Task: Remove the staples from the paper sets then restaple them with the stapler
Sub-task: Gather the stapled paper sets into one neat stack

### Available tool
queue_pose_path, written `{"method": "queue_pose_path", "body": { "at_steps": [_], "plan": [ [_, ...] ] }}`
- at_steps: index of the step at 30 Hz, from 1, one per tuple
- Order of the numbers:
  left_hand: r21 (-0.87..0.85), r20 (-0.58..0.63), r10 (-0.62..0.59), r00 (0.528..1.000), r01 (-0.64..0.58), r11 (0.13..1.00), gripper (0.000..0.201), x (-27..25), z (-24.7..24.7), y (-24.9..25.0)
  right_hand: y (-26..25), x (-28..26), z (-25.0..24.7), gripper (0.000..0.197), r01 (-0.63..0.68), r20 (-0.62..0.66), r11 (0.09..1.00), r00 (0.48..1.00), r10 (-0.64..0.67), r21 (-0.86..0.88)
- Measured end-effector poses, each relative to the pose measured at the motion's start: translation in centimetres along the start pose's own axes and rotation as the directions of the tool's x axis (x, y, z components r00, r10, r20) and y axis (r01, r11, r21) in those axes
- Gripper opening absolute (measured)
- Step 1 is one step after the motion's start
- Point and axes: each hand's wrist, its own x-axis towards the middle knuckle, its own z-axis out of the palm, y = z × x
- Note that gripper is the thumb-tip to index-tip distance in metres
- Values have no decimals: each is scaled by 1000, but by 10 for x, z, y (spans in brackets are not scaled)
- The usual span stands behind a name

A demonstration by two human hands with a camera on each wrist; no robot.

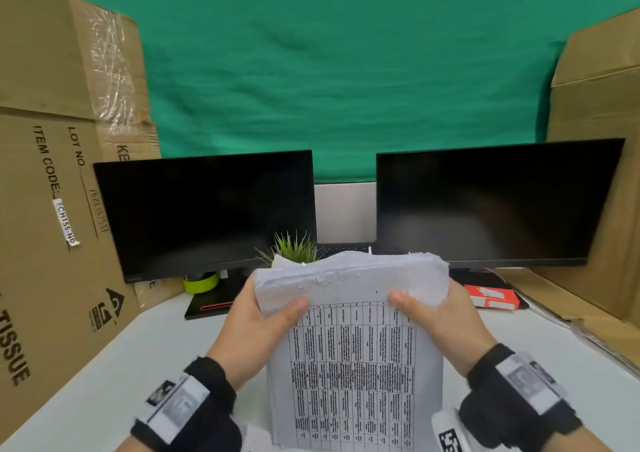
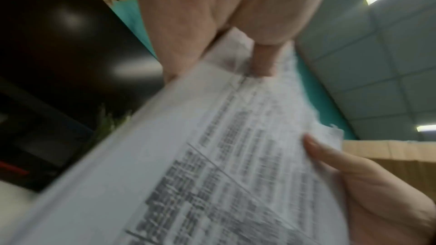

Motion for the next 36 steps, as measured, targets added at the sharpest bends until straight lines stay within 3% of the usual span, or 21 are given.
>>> {"method": "queue_pose_path", "body": {
  "at_steps": [1, 3, 7, 12, 17, 20, 24, 26, 28, 31, 34, 36],
  "plan": [
    [-38, -12, 9, 1000, -9, 999, 42, -2, 5, 0, -2, -2, 7, 38, 51, -83, 999, 995, -51, 4],
    [-71, -46, 61, 997, -64, 995, 36, -1, 11, 1, -6, -4, 12, 29, 153, -189, 988, 971, -146, 28],
    [-72, -89, 88, 992, -94, 993, 48, -5, 9, -3, -1, -16, 12, 41, 126, -131, 986, 985, -111, 113],
    [-45, -150, -14, 989, 8, 999, 82, -6, 8, -14, 13, -15, 7, 63, 76, -65, 994, 995, -71, 73],
    [-9, -137, -113, 984, 113, 994, 60, -1, 14, -31, 24, -14, 10, 50, 27, -45, 1000, 999, -27, -7],
    [-24, -181, -111, 977, 109, 994, 58, -1, 20, -31, 30, -17, 9, 56, 26, -55, 1000, 998, -26, 6],
    [35, -60, -115, 992, 117, 992, 64, -5, 19, -32, 34, -19, 11, 57, 38, -60, 999, 997, -40, -35],
    [69, -47, -139, 989, 142, 987, 52, -4, 10, -44, 38, -19, 9, 49, -4, -75, 1000, 997, 3, -12],
    [161, 5, -197, 980, 193, 968, 29, -7, 2, -59, 47, -24, 6, 42, -86, -35, 996, 996, 85, -39],
    [379, 111, -278, 954, 218, 899, 21, -19, -3, -85, 65, -37, 8, 46, -162, 98, 964, 978, 185, -210],
    [533, 95, -322, 942, 225, 816, 11, -15, -8, -87, 64, -34, 6, 33, -186, 86, 938, 972, 219, -293],
    [543, 81, -358, 930, 260, 799, 15, -11, -10, -80, 60, -27, 0, 24, -234, 57, 927, 963, 262, -294]
  ]
}}
